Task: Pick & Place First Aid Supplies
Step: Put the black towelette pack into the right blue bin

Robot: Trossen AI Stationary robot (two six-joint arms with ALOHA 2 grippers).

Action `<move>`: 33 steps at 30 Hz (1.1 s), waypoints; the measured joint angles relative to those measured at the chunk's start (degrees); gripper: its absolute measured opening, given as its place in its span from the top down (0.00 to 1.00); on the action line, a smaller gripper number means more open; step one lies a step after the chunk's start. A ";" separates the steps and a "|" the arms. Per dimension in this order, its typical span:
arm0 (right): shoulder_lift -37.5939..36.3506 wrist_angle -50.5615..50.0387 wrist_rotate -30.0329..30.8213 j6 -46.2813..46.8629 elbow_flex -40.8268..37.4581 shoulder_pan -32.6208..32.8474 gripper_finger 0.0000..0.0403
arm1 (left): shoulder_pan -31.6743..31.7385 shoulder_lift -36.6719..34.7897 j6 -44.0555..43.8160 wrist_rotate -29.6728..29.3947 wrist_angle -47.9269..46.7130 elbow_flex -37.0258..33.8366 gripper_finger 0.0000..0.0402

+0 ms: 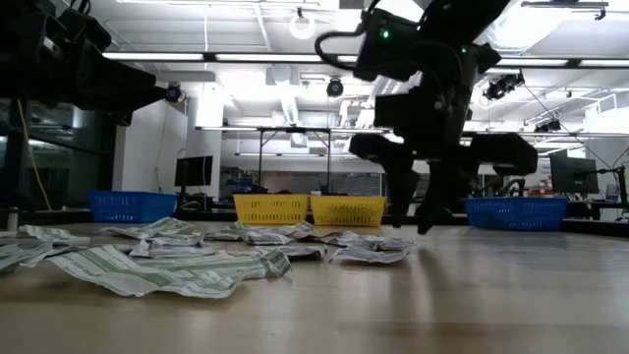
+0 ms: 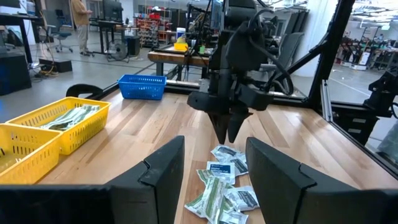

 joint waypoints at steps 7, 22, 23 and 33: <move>3.11 0.21 0.16 -3.55 1.74 0.00 0.67 | -0.01 0.00 0.00 0.00 0.00 0.00 0.57; 5.43 -3.63 -2.98 -0.20 2.12 -0.81 0.82 | 0.00 0.00 0.00 0.02 0.00 0.00 0.57; 5.46 -3.72 -3.01 -0.18 2.12 -0.81 0.84 | -0.01 0.00 0.00 0.01 0.00 0.00 0.57; 5.33 -5.92 -1.31 11.41 2.05 -0.70 0.99 | -0.01 0.00 0.00 0.00 0.00 0.00 0.57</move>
